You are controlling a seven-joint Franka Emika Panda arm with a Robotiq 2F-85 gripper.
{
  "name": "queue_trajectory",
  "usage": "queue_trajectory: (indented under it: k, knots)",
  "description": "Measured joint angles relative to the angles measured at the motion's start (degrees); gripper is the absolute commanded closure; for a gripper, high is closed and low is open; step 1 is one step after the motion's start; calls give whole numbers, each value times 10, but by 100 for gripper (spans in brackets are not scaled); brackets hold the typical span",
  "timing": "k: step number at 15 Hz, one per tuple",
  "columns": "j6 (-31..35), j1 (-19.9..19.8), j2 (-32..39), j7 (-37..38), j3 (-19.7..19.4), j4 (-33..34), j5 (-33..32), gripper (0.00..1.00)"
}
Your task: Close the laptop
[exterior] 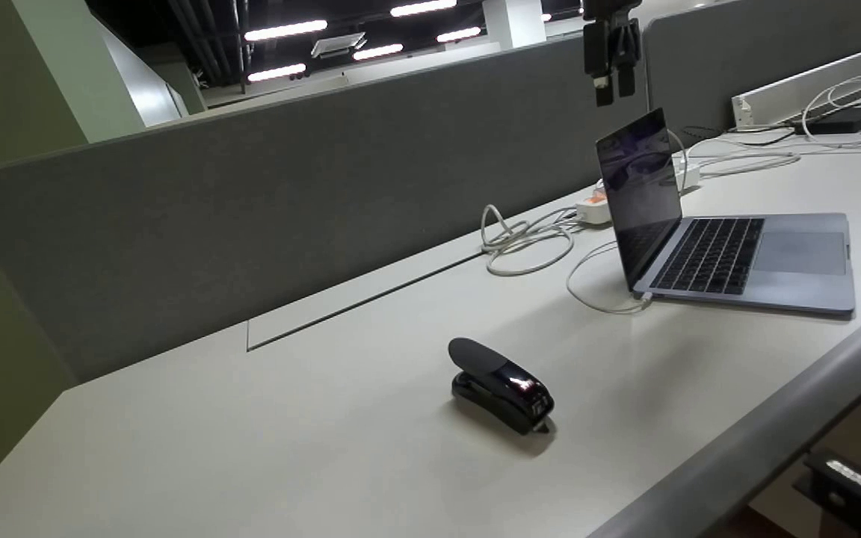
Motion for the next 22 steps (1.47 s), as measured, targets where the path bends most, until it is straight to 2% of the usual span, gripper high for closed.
queue_trajectory:
  k: [8,15,22]
  knots:
    - [75,-1,55,-46,2,0,-3,0]
    - [73,-12,58,-62,2,-13,-3,0]
    - [75,-31,22,-69,-2,-80,-3,0]
